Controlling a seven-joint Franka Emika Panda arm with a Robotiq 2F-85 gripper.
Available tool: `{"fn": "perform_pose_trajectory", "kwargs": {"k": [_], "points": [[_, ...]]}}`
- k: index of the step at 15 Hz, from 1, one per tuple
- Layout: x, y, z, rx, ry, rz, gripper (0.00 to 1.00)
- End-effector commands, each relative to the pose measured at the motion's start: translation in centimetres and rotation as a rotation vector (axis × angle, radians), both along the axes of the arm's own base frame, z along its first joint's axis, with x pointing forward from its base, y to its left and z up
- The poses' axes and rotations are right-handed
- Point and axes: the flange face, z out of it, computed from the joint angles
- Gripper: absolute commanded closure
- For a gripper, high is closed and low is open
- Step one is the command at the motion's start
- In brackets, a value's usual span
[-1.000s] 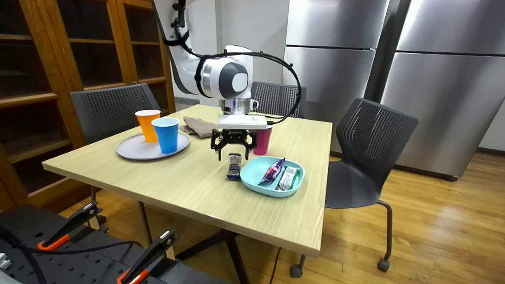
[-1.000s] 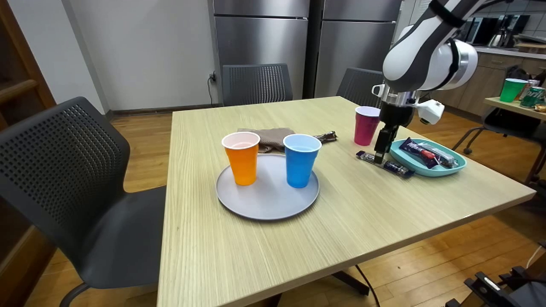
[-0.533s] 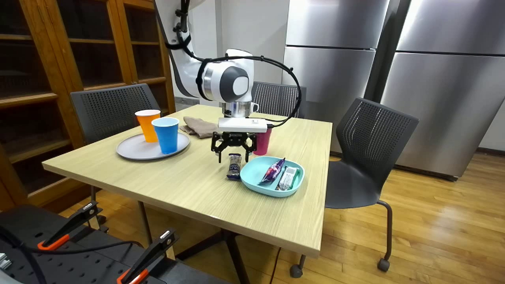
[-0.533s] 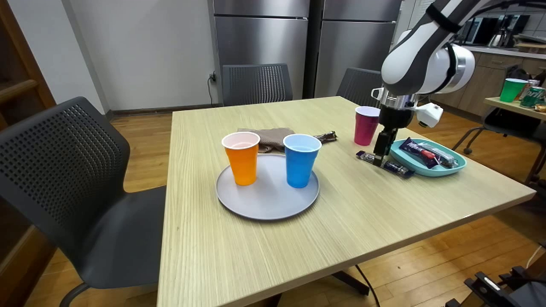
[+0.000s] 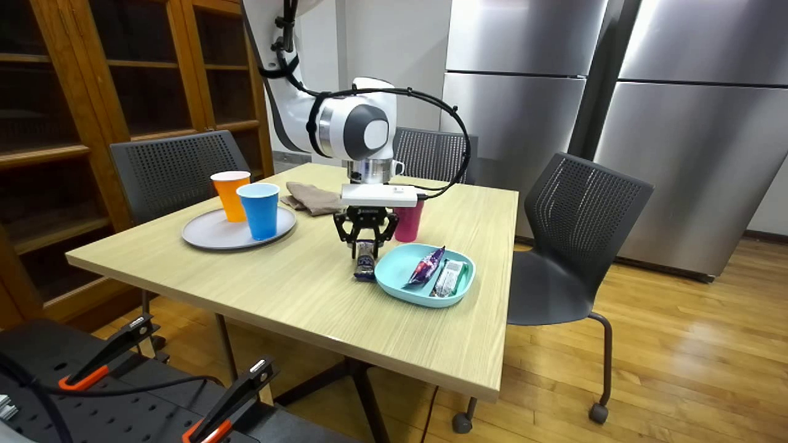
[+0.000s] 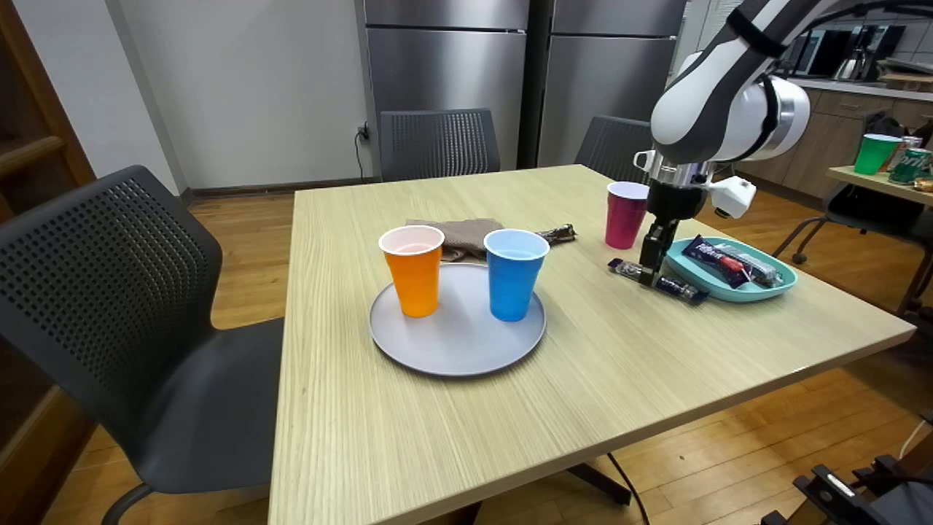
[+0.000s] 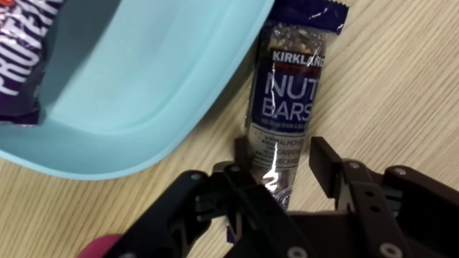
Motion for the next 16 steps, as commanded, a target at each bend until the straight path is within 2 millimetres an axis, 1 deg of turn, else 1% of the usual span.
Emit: {"fn": "perform_pose_trajectory", "kwargs": {"k": [1,3,4,5,16], "points": [[0.4,-0.1,0.3,0.012,-0.01,0.02,0.82],[0.3,-0.1,0.7,0.019,-0.008,0.022,0.97],[0.2,-0.1,1.0,0.016,-0.009,0.017,0.97],[0.1,-0.1,1.5,0.017,-0.013,0.015,0.95],[-0.6,-0.4,5.1,-0.009,-0.065,0.007,0.95]]}}
